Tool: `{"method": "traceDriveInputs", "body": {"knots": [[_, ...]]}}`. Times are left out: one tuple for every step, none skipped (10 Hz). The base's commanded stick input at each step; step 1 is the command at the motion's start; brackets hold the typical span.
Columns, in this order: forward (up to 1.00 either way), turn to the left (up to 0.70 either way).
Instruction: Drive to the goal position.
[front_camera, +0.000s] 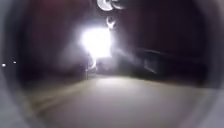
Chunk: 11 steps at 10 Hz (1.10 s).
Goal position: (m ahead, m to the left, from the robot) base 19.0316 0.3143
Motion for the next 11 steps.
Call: {"method": "traceDriveInputs", "body": {"knots": [[1.0,0.0],[1.0,0.0],[1.0,0.0],[1.0,0.0],[1.0,0.0],[1.0,0.0],[1.0,0.0],[1.0,0.0],[1.0,0.0],[1.0,0.0],[1.0,0.0]]}}
